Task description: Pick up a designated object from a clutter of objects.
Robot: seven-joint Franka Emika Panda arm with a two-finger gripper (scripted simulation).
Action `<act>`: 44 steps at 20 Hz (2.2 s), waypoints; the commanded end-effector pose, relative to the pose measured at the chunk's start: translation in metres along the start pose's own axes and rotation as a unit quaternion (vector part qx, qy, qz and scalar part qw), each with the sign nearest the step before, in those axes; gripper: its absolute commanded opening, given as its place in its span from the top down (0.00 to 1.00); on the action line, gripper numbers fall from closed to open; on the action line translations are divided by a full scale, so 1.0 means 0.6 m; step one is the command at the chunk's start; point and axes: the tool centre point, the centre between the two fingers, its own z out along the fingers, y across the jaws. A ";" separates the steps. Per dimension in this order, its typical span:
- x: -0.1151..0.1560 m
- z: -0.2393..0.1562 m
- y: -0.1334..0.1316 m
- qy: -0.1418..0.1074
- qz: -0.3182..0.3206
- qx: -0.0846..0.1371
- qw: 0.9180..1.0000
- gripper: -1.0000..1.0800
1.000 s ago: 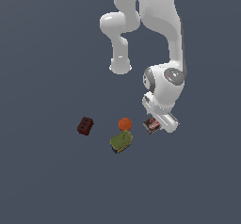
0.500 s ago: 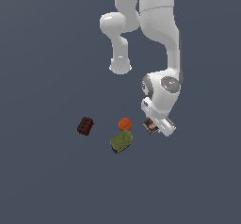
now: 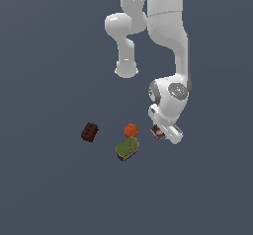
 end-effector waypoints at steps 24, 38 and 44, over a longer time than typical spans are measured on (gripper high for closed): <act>0.049 -0.110 0.054 -0.001 0.000 0.000 1.000 1.00; 0.138 -0.312 0.149 -0.002 0.001 0.000 1.000 1.00; 0.183 -0.411 0.194 -0.001 0.001 0.000 1.000 1.00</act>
